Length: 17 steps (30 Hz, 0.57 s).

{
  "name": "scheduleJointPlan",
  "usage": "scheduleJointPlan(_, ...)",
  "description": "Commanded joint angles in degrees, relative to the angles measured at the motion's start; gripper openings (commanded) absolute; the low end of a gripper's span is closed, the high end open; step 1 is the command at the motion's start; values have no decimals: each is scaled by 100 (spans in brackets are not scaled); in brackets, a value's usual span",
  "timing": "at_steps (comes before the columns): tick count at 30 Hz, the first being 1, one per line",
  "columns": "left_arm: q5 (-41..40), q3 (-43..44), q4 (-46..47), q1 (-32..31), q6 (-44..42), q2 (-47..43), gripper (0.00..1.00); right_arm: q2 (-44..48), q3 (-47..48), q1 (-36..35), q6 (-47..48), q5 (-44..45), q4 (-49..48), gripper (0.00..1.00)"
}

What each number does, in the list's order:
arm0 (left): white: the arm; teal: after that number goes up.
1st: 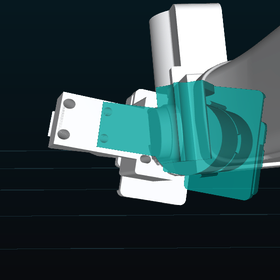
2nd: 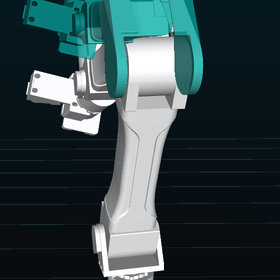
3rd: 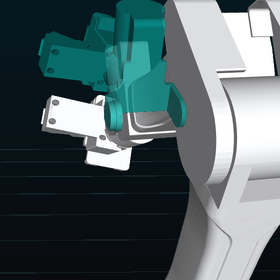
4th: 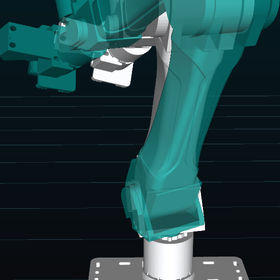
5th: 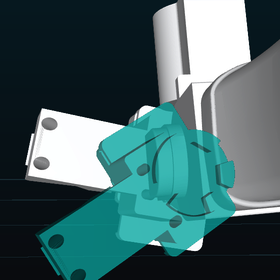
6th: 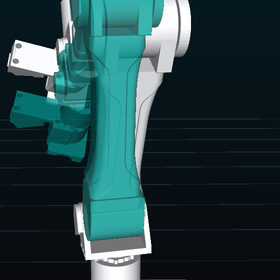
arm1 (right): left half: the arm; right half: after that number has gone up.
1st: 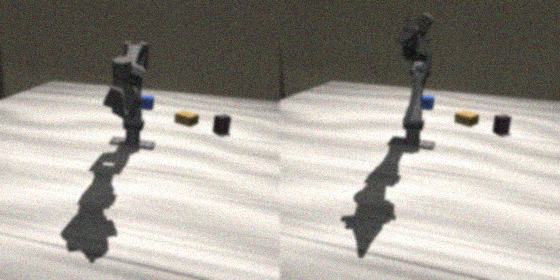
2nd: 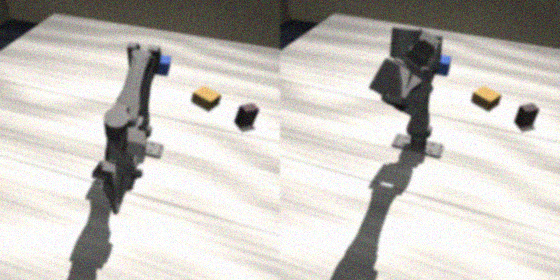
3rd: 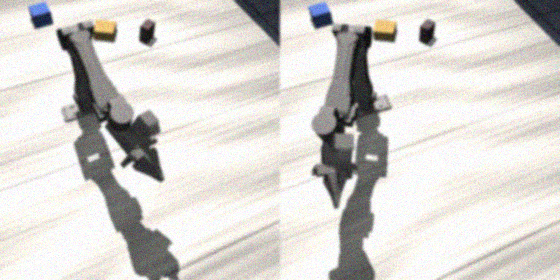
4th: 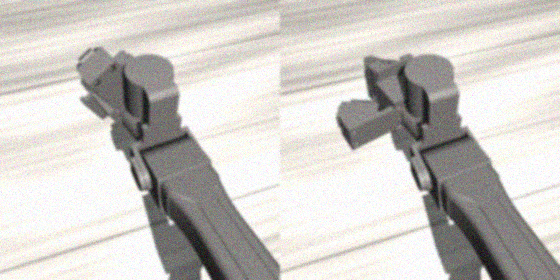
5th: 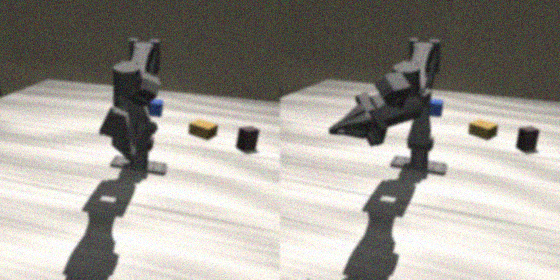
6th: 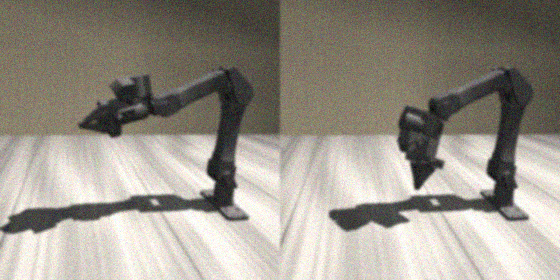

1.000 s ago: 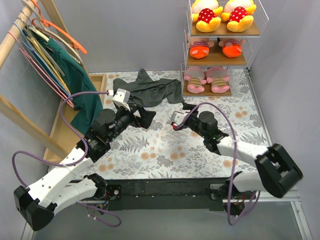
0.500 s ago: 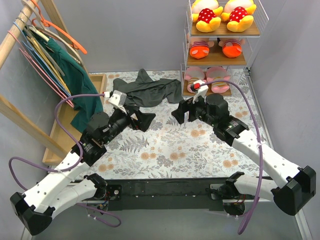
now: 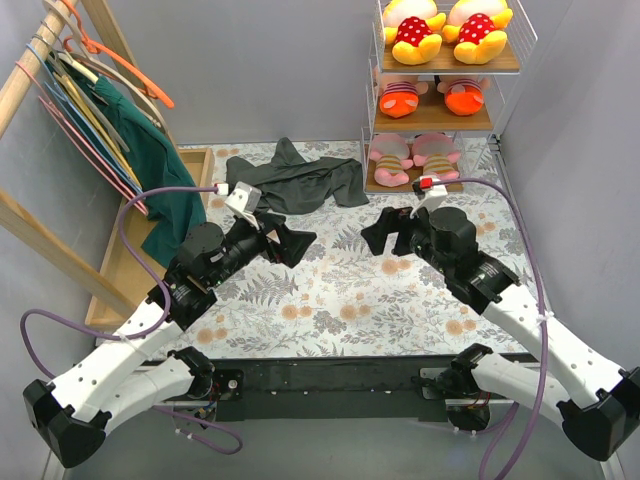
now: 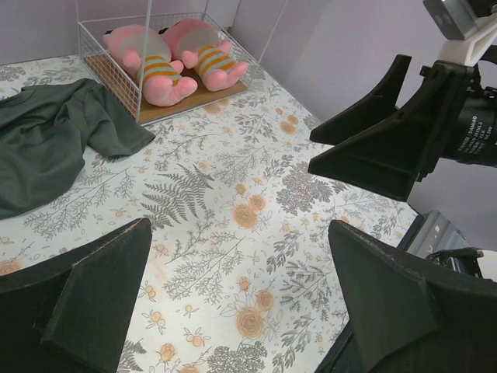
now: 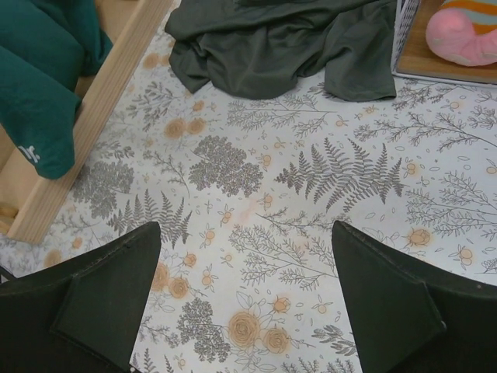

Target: Place and organize the stuffed toys onto the shelf

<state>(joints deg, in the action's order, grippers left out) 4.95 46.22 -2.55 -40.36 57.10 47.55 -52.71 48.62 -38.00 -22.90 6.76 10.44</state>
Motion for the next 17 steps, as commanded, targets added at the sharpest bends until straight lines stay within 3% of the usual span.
scheduleJointPlan(1, 111, -7, 17, -25, -85, -62, 98, 366, -186, 3, -233, 352, -217, 98)
scheduleJointPlan(17, 76, -25, 35, -16, -103, -88, 98, 727, -326, -6, -233, 439, -498, 98)
